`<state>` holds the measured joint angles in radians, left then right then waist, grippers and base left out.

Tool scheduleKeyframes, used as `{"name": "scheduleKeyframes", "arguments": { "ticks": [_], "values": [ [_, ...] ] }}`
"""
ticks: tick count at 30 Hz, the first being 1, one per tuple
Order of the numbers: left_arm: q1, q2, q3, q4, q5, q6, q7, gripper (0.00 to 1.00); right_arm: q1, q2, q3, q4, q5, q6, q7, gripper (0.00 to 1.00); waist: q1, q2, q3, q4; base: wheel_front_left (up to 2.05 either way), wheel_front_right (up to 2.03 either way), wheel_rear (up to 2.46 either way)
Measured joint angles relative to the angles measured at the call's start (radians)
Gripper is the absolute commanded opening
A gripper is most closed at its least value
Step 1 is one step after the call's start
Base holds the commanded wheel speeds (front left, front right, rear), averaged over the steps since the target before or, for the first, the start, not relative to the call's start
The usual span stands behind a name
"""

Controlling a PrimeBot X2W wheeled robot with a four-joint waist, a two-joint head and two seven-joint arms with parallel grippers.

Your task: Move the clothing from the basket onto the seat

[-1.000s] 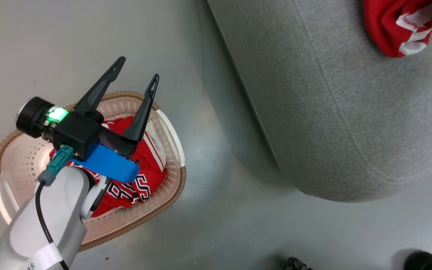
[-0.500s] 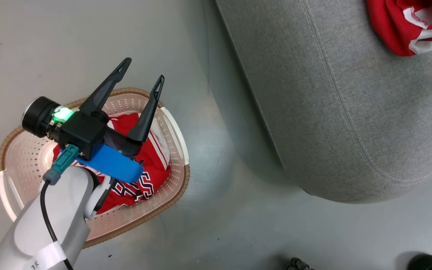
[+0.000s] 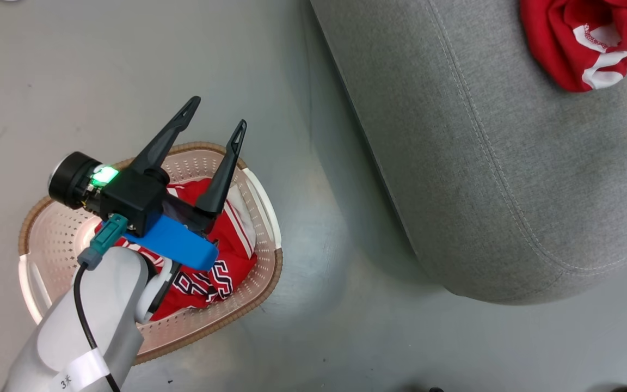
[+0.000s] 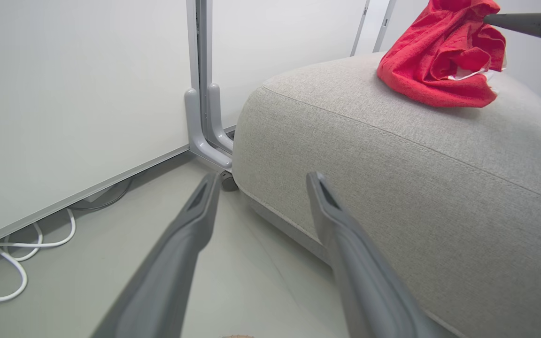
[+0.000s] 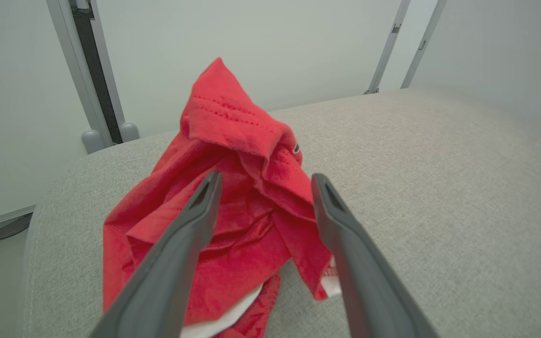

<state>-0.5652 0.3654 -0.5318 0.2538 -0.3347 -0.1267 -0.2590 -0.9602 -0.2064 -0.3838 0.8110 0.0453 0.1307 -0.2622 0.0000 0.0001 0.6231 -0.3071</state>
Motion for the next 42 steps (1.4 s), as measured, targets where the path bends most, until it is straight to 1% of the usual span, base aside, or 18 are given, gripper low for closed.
{"name": "scheduleKeyframes", "arguments": {
  "ticks": [7,16,22,27,33,42],
  "values": [
    [0.018,-0.041,0.004,0.029,-0.009,0.0,-0.003,1.0,0.064,-0.003,0.009,-0.04,-0.005,0.0,0.0,1.0,0.0,0.0,-0.06,0.013,0.0,0.0,0.0],
    [0.124,-0.123,0.074,0.057,-0.016,-0.001,-0.003,1.0,0.214,0.017,-0.002,-0.152,-0.032,0.0,0.0,1.0,-0.0001,0.0,-0.198,0.05,0.0,0.0,0.0],
    [0.209,-0.17,0.13,0.079,-0.016,-0.002,-0.004,1.0,0.35,0.042,0.022,-0.235,-0.094,0.0,0.0,1.0,-0.0002,0.0,-0.302,0.088,0.0,0.0,0.0],
    [0.265,-0.192,0.165,0.104,-0.015,-0.002,-0.004,1.0,0.461,0.072,0.049,-0.283,-0.125,0.0,0.0,1.0,-0.0003,0.0,-0.383,0.129,0.0,0.0,0.0],
    [0.324,-0.21,0.207,0.132,-0.022,-0.002,-0.004,1.0,0.569,0.113,0.097,-0.34,-0.132,0.0,0.0,1.0,-0.0003,-0.0001,-0.468,0.178,0.0,0.0,0.0],
    [0.369,-0.226,0.252,0.159,-0.023,-0.002,-0.004,1.0,0.691,0.139,0.148,-0.429,-0.121,0.0,0.009,1.0,-0.0003,-0.0001,-0.547,0.255,0.0,0.0,0.0]
  ]
}}
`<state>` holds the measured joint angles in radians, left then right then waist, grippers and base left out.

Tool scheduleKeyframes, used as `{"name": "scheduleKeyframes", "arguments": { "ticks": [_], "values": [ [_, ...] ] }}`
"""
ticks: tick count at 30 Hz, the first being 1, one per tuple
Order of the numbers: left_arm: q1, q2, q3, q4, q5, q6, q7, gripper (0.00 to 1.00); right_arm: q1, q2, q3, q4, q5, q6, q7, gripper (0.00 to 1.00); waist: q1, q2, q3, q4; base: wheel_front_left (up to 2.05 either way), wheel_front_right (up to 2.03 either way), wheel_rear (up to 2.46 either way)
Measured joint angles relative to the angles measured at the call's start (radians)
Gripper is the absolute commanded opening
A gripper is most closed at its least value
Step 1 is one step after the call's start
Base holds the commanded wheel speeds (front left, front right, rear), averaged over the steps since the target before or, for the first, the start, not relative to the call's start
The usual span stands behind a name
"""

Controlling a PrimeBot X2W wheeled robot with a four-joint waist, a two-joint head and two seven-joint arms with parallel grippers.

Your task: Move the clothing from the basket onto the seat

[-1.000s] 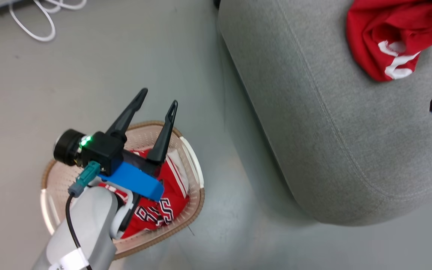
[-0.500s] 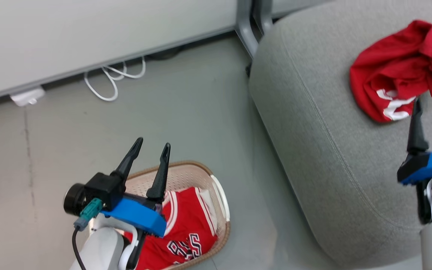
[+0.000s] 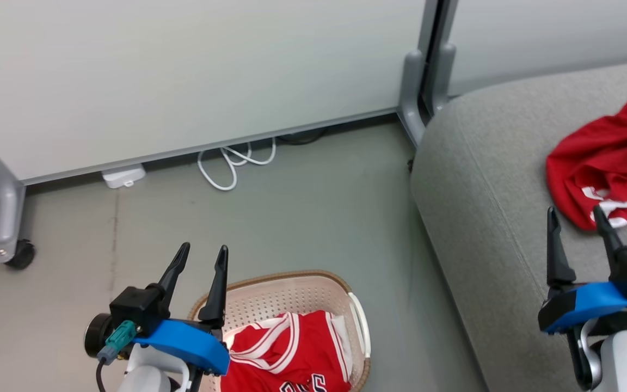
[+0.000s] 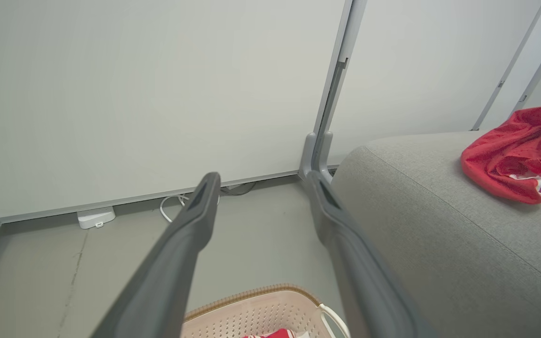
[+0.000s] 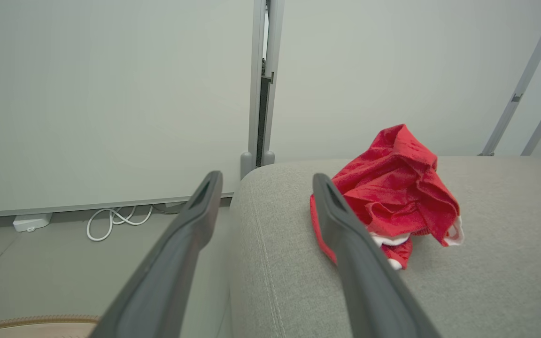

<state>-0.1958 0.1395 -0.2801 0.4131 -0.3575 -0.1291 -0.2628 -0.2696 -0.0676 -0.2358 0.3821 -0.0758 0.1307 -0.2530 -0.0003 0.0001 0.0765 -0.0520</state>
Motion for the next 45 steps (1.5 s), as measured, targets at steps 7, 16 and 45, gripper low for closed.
{"name": "scheduleKeyframes", "arguments": {
  "ticks": [7,16,45],
  "values": [
    [0.03,0.002,0.043,0.018,0.001,0.0,0.0,1.0,0.09,0.012,0.041,-0.072,0.023,0.0,0.03,1.0,0.0001,0.0,-0.047,0.053,0.0,0.0,0.0],
    [0.047,0.003,0.078,0.03,0.007,0.0,0.0,1.0,0.171,0.016,0.081,-0.116,0.077,0.0,0.046,1.0,0.0001,0.0,-0.08,0.103,0.0,0.0,0.0],
    [0.056,0.0,0.072,0.045,0.009,0.0,0.0,1.0,0.205,0.016,0.136,-0.138,0.114,0.0,0.057,1.0,0.0003,0.0,-0.075,0.119,0.0,0.0,0.0]
  ]
}}
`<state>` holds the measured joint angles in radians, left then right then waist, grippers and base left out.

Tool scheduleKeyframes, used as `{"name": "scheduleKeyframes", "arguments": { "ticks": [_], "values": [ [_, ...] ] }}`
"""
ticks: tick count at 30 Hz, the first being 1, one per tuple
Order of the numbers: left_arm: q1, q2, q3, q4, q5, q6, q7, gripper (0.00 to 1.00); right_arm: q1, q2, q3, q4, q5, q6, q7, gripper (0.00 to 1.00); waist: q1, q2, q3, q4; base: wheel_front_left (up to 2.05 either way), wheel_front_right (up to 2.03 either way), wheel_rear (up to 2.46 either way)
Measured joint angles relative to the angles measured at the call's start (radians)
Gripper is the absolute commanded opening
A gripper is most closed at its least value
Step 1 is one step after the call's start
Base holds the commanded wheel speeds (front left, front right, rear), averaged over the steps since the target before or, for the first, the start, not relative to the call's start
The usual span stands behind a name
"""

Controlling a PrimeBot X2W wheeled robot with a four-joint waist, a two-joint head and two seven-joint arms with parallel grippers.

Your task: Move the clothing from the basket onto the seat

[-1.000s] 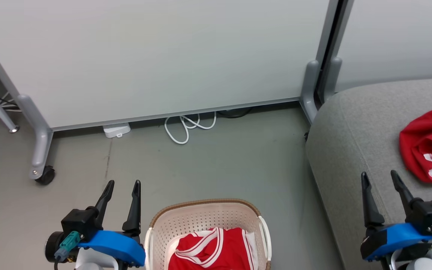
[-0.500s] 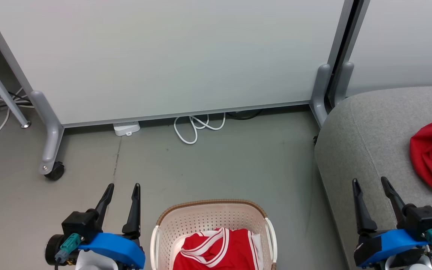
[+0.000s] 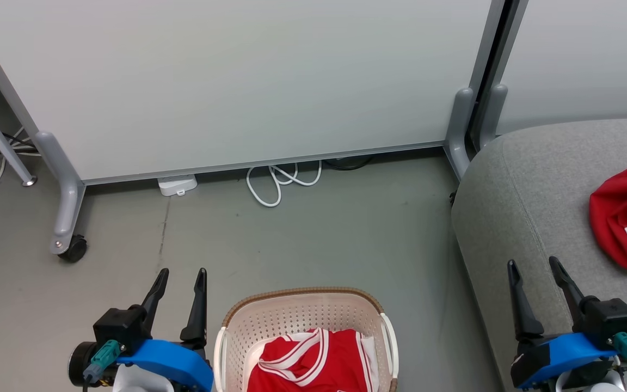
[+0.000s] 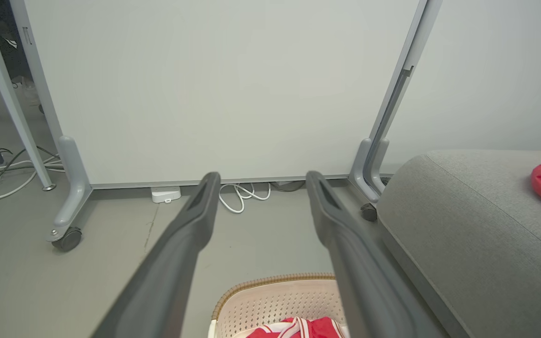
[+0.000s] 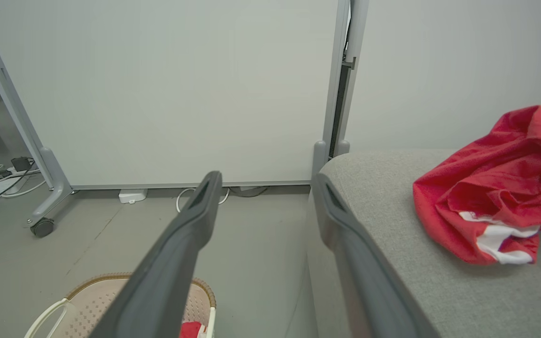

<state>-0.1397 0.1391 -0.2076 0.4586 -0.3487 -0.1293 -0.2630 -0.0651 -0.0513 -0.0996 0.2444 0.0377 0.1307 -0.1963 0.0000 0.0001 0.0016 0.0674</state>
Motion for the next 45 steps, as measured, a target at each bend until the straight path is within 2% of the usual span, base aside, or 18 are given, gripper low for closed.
{"name": "scheduleKeyframes", "arguments": {
  "ticks": [11,19,27,39,45],
  "values": [
    [-0.003,0.005,-0.007,-0.004,0.0,0.0,0.0,1.0,-0.004,0.0,0.025,-0.006,0.008,0.0,0.0,1.0,0.0,0.0,0.024,-0.017,0.0,0.0,0.0],
    [-0.051,0.007,-0.053,0.009,-0.001,0.0,0.0,1.0,-0.043,0.0,0.049,-0.026,0.037,0.0,-0.005,1.0,0.0,0.0,0.1,-0.033,0.0,0.0,0.0],
    [-0.141,0.022,-0.138,0.063,-0.014,0.0,0.0,1.0,-0.113,0.0,0.064,-0.047,0.044,0.0,-0.022,1.0,0.0002,0.0,0.236,-0.065,0.0,0.0,0.0],
    [-0.341,0.064,-0.243,0.143,-0.039,0.0,0.0,1.0,-0.253,0.0,0.119,-0.098,0.061,0.0,-0.052,1.0,0.0003,-0.0001,0.499,-0.132,0.0,0.0,0.0],
    [-0.423,0.095,-0.332,0.217,-0.065,0.0,0.0,1.0,-0.316,0.0,0.159,-0.11,0.083,0.0,-0.061,1.0,0.0003,-0.0001,0.627,-0.169,0.0,0.0,0.0]
  ]
}}
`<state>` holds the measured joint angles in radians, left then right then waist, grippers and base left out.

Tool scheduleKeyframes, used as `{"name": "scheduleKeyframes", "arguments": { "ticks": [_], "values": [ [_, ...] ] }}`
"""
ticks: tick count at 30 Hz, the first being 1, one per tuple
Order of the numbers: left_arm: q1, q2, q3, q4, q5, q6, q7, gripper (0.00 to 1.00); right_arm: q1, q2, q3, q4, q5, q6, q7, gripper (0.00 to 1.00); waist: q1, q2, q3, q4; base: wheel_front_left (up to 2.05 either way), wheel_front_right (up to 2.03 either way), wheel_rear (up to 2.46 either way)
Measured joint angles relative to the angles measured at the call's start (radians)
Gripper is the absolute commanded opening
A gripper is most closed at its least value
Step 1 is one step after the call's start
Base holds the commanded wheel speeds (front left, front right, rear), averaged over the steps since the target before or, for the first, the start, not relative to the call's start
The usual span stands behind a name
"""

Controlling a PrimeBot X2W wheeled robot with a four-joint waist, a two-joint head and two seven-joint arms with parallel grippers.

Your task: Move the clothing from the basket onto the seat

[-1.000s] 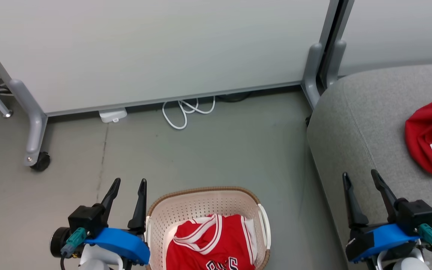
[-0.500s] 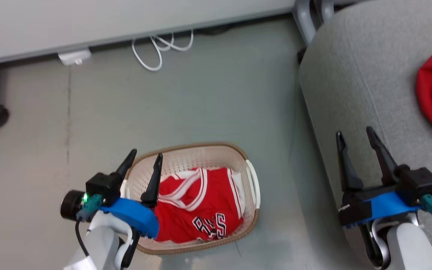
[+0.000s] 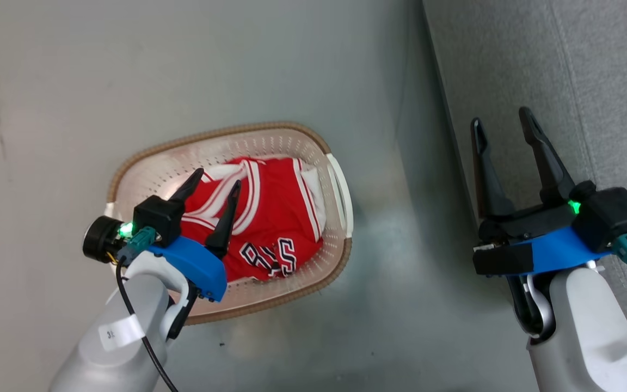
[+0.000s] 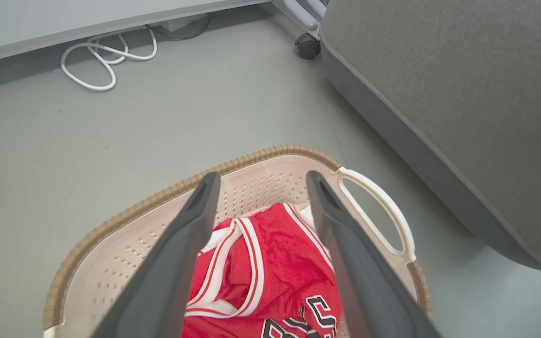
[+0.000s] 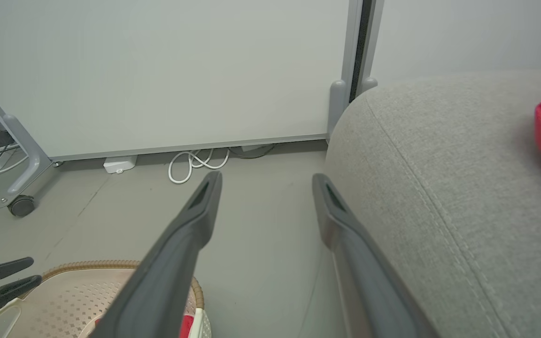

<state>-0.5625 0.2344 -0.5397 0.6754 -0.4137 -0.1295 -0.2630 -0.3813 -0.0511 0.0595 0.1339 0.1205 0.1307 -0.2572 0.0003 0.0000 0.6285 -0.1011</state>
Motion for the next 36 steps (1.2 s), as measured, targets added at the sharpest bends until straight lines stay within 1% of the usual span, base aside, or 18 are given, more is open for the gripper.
{"name": "scheduleKeyframes", "arguments": {
  "ticks": [6,10,14,20,25,32,36],
  "values": [
    [-0.086,0.051,-0.082,0.067,-0.037,0.0,0.0,1.0,-0.051,0.0,0.03,-0.01,0.043,0.0,-0.003,1.0,0.0,0.0,0.111,-0.04,0.0,0.0,0.0],
    [-0.142,0.082,-0.144,0.096,-0.053,0.0,0.003,1.0,-0.081,0.0,0.052,-0.04,0.064,0.0,-0.004,1.0,0.0,0.0,0.18,-0.068,0.0,0.0,0.0],
    [-0.189,0.122,-0.211,0.114,-0.072,0.0,0.022,1.0,-0.099,0.0,0.067,-0.07,0.087,0.0,-0.004,1.0,-0.0001,0.0,0.243,-0.094,0.0,0.0,0.0],
    [-0.237,0.172,-0.281,0.137,-0.119,0.0,0.065,1.0,-0.129,0.0,0.089,-0.092,0.122,0.0,-0.004,1.0,-0.0001,0.0,0.318,-0.138,0.0,0.0,0.0],
    [-0.265,0.198,-0.303,0.163,-0.15,0.0,0.098,1.0,-0.14,0.0,0.103,-0.11,0.147,0.0,-0.004,1.0,-0.0001,0.0,0.361,-0.172,0.0,0.0,0.0],
    [-0.29,0.227,-0.31,0.204,-0.159,0.0,0.151,1.0,-0.146,0.001,0.123,-0.134,0.164,0.0,-0.006,1.0,-0.0002,0.0,0.398,-0.208,0.0,0.0,0.0],
    [-0.311,0.241,-0.311,0.227,-0.157,0.028,0.179,1.0,-0.144,0.001,0.133,-0.148,0.173,0.0,-0.008,1.0,-0.0003,0.0,0.413,-0.223,0.0,0.0,0.0]
  ]
}}
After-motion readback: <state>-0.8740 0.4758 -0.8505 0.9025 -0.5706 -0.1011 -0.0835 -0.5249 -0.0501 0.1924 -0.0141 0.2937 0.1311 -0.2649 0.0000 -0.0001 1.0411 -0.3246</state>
